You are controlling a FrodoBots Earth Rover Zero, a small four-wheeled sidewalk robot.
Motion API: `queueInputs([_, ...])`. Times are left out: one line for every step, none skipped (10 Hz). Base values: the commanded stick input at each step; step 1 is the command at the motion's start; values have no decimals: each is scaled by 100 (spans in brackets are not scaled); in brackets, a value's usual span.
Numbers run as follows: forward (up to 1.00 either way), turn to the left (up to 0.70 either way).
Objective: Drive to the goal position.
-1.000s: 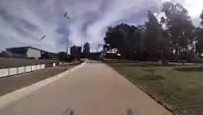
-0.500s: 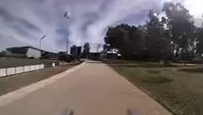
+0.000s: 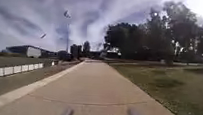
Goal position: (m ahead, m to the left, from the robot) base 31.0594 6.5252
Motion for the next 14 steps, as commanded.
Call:
queueInputs([85,0])
queueInputs([85,0])
queueInputs([85,0])
queueInputs([85,0])
queueInputs([85,0])
queueInputs([85,0])
queueInputs([85,0])
queueInputs([85,0])
queueInputs([85,0])
queueInputs([85,0])
queueInputs([85,0])
queueInputs([85,0])
queueInputs([85,0])
queueInputs([85,0])
